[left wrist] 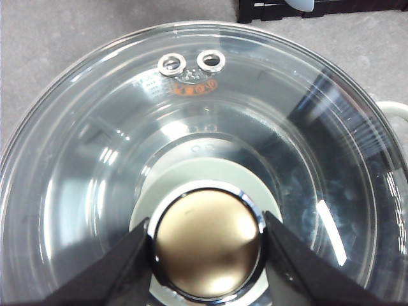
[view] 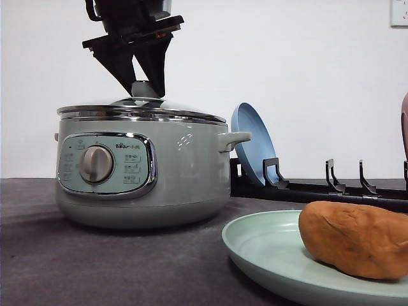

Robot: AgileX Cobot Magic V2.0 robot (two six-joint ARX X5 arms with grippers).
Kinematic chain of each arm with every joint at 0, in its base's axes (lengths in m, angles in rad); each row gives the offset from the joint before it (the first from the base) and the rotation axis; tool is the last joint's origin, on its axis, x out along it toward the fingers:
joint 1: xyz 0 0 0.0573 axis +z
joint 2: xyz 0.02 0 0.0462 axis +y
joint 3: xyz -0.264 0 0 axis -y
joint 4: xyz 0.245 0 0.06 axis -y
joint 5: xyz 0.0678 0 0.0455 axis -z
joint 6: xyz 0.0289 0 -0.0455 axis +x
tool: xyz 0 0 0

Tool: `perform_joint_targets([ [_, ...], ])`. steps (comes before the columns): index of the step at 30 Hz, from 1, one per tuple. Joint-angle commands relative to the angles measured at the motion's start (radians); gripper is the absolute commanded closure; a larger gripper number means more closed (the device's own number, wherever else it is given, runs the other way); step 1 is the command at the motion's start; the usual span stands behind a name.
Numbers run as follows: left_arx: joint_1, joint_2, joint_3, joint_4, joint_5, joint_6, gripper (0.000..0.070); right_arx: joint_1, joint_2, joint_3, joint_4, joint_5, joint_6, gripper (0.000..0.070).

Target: Transfer potato from steamer to green plate

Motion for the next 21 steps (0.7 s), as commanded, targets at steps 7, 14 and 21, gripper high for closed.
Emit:
perform_joint_targets([
  [7,-0.005,0.037,0.023,0.049,0.006,0.01,0.07,0.009,0.004,0.013,0.005,0.001,0.009,0.0121],
  [14,-0.005,0.053,0.023,0.013,0.016,0.004,0.07,0.009,0.004,0.013,0.006,0.002,0.009,0.0121],
  [21,0.0,0.053,0.025,-0.006,0.015,0.004,0.07,0.009,0.004,0.013,0.006,0.002,0.008,0.0121],
])
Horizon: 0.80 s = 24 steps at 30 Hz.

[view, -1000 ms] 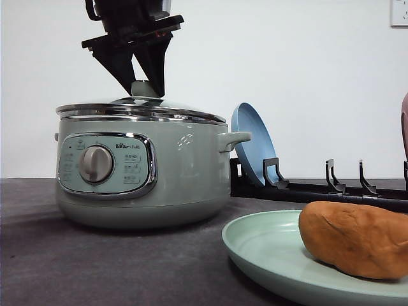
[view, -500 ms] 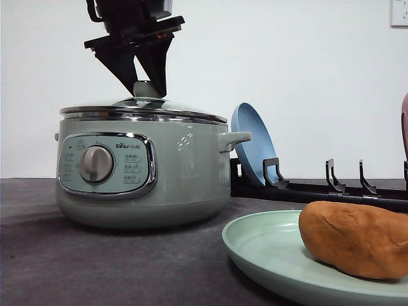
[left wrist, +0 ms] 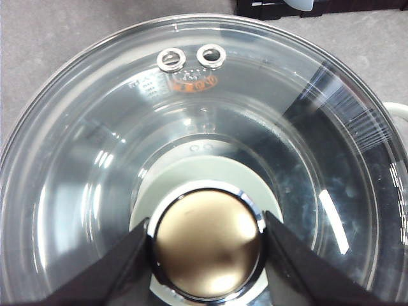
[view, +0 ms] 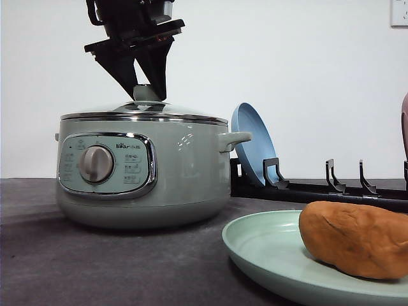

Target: Transfer potato from steamer to green plate

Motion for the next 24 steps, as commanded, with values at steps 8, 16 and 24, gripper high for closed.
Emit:
perform_joint_targets([
  [8,0.008,0.036,0.057,-0.016,-0.043,0.003,0.07,0.009,0.003,0.013,0.006,0.002,0.008,0.0121],
  [16,0.006,0.036,0.103,-0.034,-0.041,0.002,0.07,0.009,0.003,0.013,0.006,0.002,0.008,0.0121],
  [24,0.005,0.036,0.103,-0.035,-0.04,0.001,0.0394,0.009,0.003,0.013,0.005,0.001,0.008,0.0122],
])
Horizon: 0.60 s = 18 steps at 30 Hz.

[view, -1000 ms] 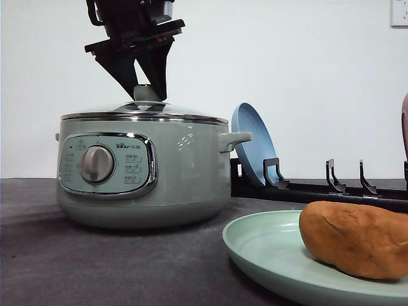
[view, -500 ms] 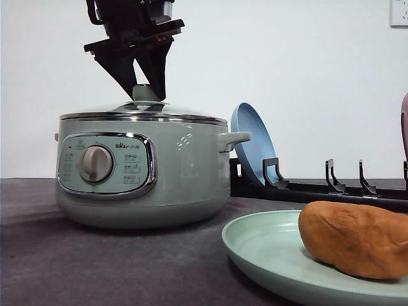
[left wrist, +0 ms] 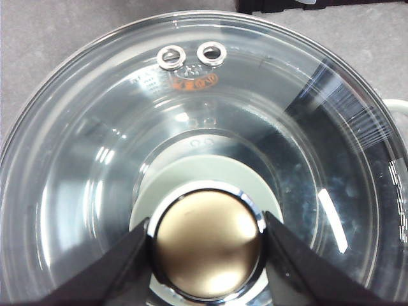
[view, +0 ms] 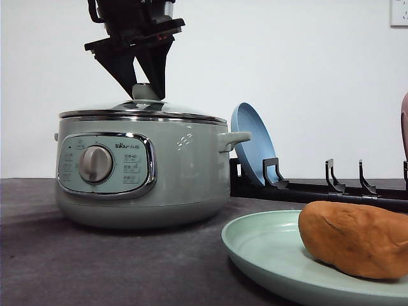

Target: Transfer potato from steamer to green plate

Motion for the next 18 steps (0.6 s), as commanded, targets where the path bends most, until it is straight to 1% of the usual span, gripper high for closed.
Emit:
perform_joint_targets([
  [1,0.0,0.013,0.049,0.021,-0.028,-0.002,0.0347,0.009,0.003,0.013,0.005,0.001,0.009,0.0122],
  [3,0.0,0.013,0.049,0.023,-0.027,-0.019,0.0265,0.009,0.003,0.013,0.005,0.001,0.009,0.0121],
  [7,0.0,0.013,0.051,0.029,-0.024,-0.042,0.0137,0.009,0.003,0.013,0.005,0.001,0.009,0.0122],
  [9,0.0,0.01,0.058,0.022,-0.021,-0.049,0.0087,0.009,0.003,0.013,0.005,0.001,0.009,0.0122],
  [12,0.0,-0.004,0.069,0.006,-0.021,-0.049,0.0059,0.009,0.003,0.013,0.005,0.001,0.009,0.0121],
  [18,0.0,-0.073,0.077,-0.061,-0.021,-0.052,0.0059,0.009,0.003,0.013,0.005,0.001,0.008,0.0122],
])
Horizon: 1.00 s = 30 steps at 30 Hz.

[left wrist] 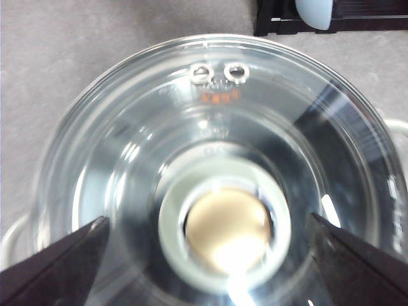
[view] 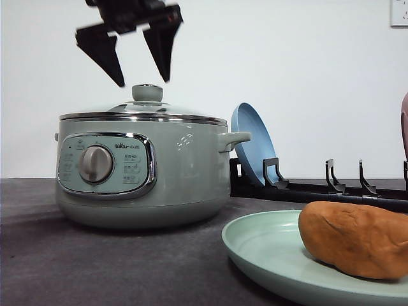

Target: Transfer potato from steamer to green plate

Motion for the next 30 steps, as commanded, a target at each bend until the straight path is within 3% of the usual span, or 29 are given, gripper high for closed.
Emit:
perform_joint_targets([
  [1,-0.005,-0.033,0.037,-0.026,0.0,-0.01,0.006,0.009,0.003,0.013,0.006,0.001,0.008,0.0122],
  [7,-0.005,-0.134,0.037,-0.114,0.007,-0.026,0.0063,0.009,0.003,0.013,0.006,0.002,-0.01,0.0122],
  [12,-0.016,-0.237,0.007,-0.131,0.097,-0.046,0.0063,0.009,0.003,0.013,0.006,0.002,-0.018,0.0122],
  [15,-0.038,-0.325,-0.068,-0.115,0.101,-0.046,0.0063,0.009,0.003,0.013,0.006,0.002,-0.023,0.0121],
  [21,-0.07,-0.587,-0.358,0.031,0.105,-0.045,0.0063,0.009,0.003,0.013,0.005,0.002,-0.04,0.0122],
  [26,-0.077,-0.853,-0.624,0.17,0.16,-0.055,0.0063,0.009,0.004,0.012,-0.001,0.001,-0.078,0.0122],
  [30,-0.077,-1.054,-0.788,0.244,0.169,-0.145,0.0063,0.009,0.004,0.012,-0.024,0.0,-0.116,0.0123],
])
